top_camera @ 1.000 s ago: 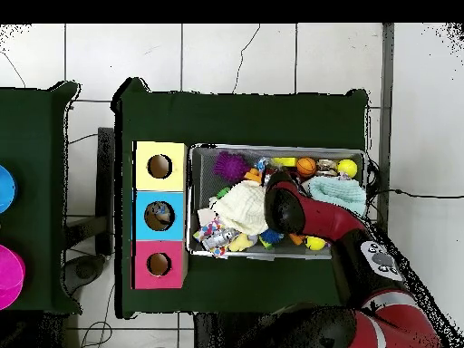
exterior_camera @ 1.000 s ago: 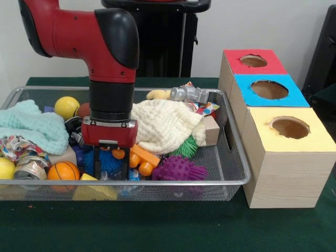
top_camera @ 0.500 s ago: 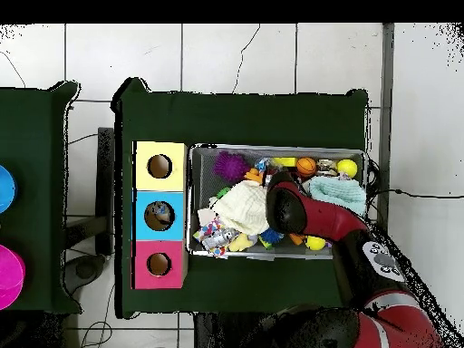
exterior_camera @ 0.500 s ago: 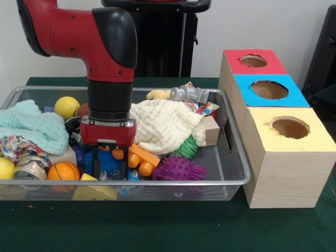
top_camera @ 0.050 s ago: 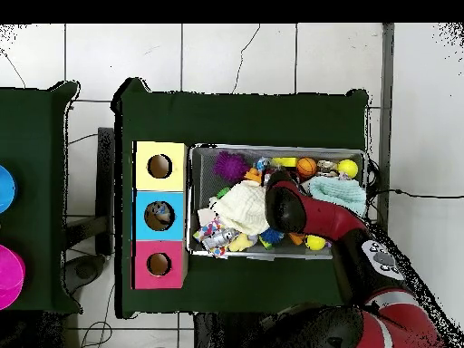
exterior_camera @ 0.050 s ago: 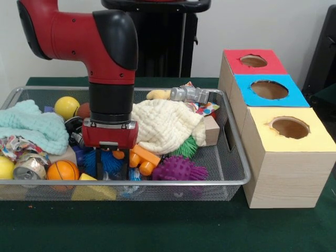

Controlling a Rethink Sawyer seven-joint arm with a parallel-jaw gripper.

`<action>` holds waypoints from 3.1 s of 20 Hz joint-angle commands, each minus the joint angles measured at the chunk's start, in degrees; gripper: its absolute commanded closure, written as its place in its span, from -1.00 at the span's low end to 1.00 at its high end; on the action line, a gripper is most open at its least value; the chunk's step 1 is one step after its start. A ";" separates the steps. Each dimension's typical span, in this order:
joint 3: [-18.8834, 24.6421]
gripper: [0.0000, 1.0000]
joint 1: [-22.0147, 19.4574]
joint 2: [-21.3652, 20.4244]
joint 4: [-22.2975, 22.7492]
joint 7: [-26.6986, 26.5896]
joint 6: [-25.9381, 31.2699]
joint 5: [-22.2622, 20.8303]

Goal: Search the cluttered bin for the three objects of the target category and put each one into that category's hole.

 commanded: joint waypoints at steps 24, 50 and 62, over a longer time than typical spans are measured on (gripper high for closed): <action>1.50 1.00 1.92 -6.05 2.21 3.44 14.43 0.21; -5.49 1.00 5.20 -12.95 5.57 5.15 16.45 -1.42; -9.53 1.00 7.63 -18.03 8.02 5.58 17.03 -0.73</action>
